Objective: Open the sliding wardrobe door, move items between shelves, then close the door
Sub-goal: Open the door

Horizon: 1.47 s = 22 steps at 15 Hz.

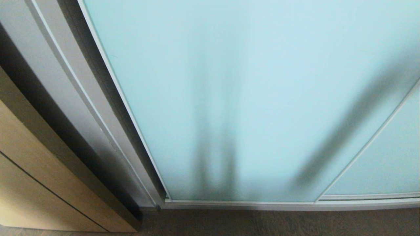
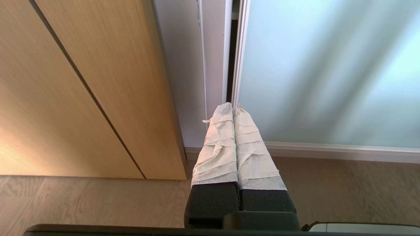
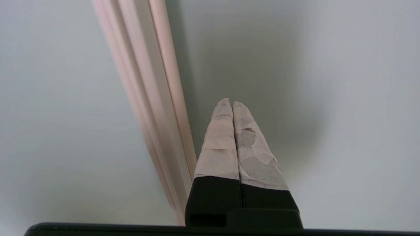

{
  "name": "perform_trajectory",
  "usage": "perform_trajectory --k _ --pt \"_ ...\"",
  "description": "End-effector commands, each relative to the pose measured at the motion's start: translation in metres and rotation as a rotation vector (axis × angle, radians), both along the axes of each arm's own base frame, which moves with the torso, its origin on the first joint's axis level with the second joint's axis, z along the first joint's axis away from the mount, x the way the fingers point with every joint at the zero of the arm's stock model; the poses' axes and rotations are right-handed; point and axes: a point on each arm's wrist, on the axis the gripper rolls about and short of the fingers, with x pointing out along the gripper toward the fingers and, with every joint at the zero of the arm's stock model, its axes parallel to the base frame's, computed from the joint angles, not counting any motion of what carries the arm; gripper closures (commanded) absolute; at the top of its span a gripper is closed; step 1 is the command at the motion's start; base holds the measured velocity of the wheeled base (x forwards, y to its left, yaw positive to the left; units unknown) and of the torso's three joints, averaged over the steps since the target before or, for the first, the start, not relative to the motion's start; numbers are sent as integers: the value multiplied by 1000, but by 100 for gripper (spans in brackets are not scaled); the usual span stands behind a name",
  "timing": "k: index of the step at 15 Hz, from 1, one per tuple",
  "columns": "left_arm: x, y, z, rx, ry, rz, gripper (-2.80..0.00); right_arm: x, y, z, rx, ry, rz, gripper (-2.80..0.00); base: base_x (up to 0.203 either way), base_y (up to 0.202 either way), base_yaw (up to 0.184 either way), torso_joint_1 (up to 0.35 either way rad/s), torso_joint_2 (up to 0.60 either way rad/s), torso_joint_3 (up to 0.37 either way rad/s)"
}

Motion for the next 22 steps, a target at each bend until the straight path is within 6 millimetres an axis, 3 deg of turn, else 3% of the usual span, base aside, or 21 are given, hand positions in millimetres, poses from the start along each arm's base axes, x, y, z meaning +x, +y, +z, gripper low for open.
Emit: perform_trajectory --k 1,5,10,18,22 --pt "0 0 0 0 2 0 0 -11 2 10 -22 -25 -12 0 0 0 0 0 0 0" --pt "0 0 0 0 2 0 0 -52 12 38 -85 -94 -80 0 0 0 0 0 0 0" --pt "0 0 0 0 2 0 0 -123 64 61 -193 -169 -137 0 0 0 0 0 0 0" --pt "0 0 0 0 2 0 0 -221 161 49 -224 -182 -127 0 0 0 0 0 0 0" --pt "0 0 0 0 2 0 0 -240 187 22 -178 -154 -46 0 0 0 0 0 0 0"
